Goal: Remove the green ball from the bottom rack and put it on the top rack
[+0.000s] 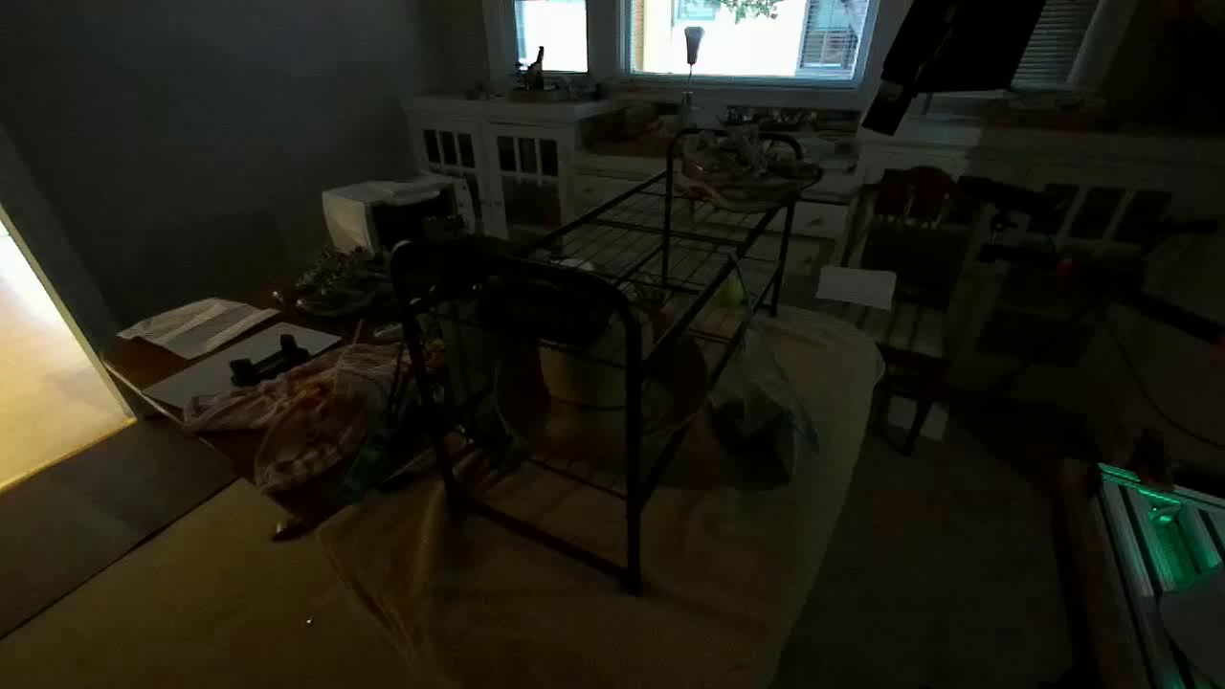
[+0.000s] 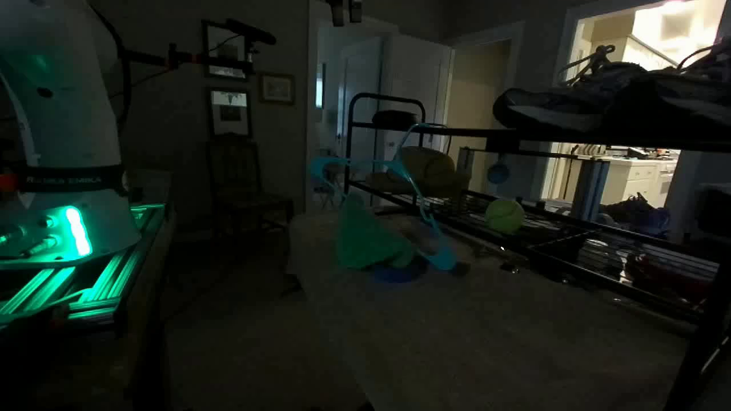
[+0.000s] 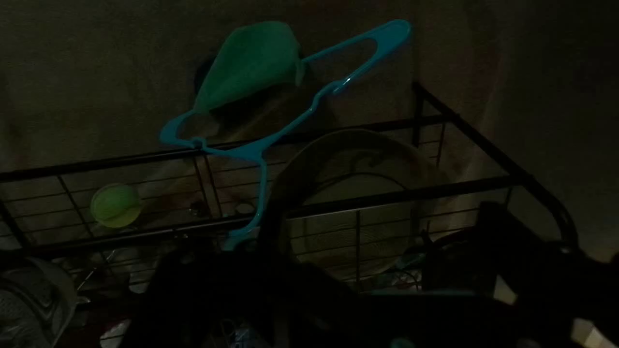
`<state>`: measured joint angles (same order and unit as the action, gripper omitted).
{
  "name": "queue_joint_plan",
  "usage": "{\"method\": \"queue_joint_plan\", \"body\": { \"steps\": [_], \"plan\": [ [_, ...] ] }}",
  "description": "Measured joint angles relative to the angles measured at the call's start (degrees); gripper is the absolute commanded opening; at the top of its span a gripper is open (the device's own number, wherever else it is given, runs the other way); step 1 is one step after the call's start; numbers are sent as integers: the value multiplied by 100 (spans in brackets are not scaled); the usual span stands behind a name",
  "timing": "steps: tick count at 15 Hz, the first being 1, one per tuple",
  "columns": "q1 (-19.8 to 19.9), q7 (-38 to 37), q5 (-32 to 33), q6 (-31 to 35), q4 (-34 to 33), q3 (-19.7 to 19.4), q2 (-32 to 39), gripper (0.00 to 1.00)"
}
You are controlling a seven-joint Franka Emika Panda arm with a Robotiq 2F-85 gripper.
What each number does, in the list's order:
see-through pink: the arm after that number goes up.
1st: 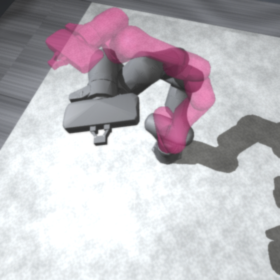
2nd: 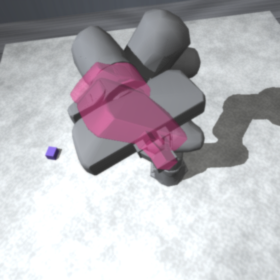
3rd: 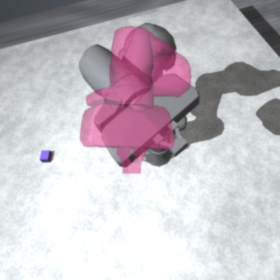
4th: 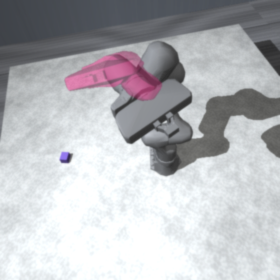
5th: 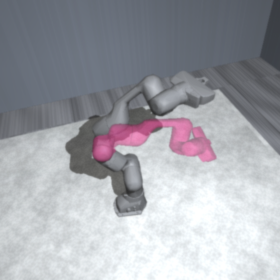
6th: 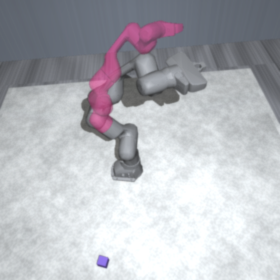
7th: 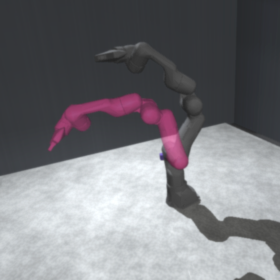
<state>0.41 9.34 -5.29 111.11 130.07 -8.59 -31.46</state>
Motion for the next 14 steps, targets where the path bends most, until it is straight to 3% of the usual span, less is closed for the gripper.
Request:
{"method": "queue_joint_plan", "body": {
  "steps": [10,14],
  "plan": [
    [13,0,11,16,0,4,1,100],
    [261,-176,200,478,53,32,123,100]
  ]
}}
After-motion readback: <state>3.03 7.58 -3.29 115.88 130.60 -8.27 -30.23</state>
